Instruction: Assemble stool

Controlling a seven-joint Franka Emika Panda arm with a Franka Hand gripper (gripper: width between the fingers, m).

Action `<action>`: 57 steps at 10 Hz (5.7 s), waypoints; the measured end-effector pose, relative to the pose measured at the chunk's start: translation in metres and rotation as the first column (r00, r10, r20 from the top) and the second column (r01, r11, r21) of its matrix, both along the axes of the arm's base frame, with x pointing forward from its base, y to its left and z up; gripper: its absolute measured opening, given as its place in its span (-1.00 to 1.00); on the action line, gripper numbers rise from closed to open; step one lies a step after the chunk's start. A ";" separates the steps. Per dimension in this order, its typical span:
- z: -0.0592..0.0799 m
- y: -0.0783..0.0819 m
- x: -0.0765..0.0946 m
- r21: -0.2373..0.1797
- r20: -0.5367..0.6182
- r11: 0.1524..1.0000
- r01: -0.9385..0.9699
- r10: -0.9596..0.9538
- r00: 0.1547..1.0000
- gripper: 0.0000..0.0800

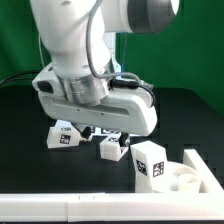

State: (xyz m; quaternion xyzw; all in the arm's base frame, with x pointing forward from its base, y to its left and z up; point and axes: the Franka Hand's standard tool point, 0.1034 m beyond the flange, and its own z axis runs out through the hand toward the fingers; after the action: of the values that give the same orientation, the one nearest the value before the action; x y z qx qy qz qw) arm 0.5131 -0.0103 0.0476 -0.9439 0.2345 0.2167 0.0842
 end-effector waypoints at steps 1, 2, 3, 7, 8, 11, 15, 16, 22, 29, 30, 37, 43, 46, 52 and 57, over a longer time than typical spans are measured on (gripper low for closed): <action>0.003 -0.002 -0.007 0.060 -0.024 0.996 -0.060 0.061 0.998 0.62; 0.005 -0.006 -0.010 0.106 -0.062 0.991 -0.079 0.086 0.994 0.62; 0.003 -0.009 -0.012 0.121 -0.128 0.991 -0.052 0.068 0.989 0.62; -0.013 -0.003 -0.025 0.130 -0.338 0.990 0.054 -0.007 0.941 0.62; -0.015 0.003 -0.028 0.121 -0.353 0.990 0.071 -0.024 0.935 0.62; -0.025 0.014 -0.038 0.111 -0.370 0.991 0.080 -0.034 0.928 0.62; -0.038 0.011 -0.048 0.083 -0.401 0.991 0.108 -0.066 0.914 0.62; -0.038 0.011 -0.047 0.081 -0.399 0.991 0.107 -0.066 0.915 0.62; -0.035 0.003 -0.047 0.108 -0.433 0.969 0.223 -0.155 0.888 0.51; 0.000 0.012 -0.032 0.037 -0.389 0.988 0.152 -0.126 0.913 -0.17; 0.025 0.019 -0.020 -0.013 -0.321 0.997 0.075 -0.075 0.944 -0.17; 0.078 0.068 0.039 -0.188 0.161 0.975 -0.116 0.148 0.976 -0.16; 0.086 0.116 0.077 -0.325 0.519 0.932 -0.159 0.316 0.794 -0.16; 0.090 0.145 0.082 -0.351 0.684 0.922 -0.164 0.372 0.627 -0.16; 0.064 0.124 0.108 -0.529 0.697 0.794 -0.298 0.608 0.382 -0.16; 0.061 0.127 0.104 -0.525 0.717 0.802 -0.285 0.597 0.360 -0.16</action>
Offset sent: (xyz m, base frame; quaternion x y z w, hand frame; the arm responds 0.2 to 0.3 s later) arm 0.0000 0.0000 0.0000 0.0000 -0.1296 0.0000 0.9916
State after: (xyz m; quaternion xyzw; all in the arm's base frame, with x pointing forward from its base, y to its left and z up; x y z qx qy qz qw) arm 0.6166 0.1166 0.1083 -0.9486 -0.0749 -0.3067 -0.0235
